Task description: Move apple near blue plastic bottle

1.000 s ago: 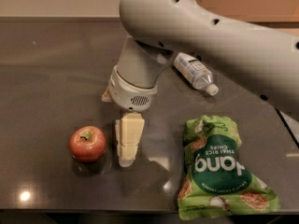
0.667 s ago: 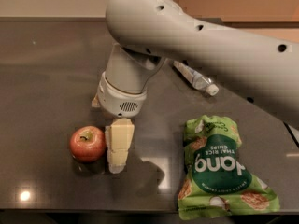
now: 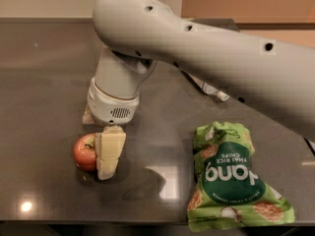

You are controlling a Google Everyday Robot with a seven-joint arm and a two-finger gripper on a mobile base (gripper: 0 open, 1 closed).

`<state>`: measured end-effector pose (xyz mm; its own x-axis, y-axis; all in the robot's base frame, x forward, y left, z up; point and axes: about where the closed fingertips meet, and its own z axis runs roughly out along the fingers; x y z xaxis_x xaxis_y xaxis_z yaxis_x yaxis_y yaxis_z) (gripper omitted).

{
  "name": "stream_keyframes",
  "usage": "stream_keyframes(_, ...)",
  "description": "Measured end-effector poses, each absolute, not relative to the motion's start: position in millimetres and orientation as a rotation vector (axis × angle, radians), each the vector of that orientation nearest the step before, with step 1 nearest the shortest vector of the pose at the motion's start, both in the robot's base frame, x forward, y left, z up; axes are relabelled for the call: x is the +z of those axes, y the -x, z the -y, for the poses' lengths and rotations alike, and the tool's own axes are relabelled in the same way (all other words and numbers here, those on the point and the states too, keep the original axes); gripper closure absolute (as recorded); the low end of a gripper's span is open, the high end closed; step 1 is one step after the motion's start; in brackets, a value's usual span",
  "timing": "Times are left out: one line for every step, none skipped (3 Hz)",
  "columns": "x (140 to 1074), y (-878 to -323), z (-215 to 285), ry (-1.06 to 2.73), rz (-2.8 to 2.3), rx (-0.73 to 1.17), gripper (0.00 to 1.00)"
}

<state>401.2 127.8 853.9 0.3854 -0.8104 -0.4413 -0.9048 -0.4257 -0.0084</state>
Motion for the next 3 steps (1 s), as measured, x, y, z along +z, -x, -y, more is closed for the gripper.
stream_keyframes(852,-407,-131,2.406,-1.51,0.544,0.41)
stream_keyframes(858,-414,-127,2.397,-1.511,0.524,0.64)
stream_keyframes(881,-429,-117,2.371,-1.525,0.48,0.88)
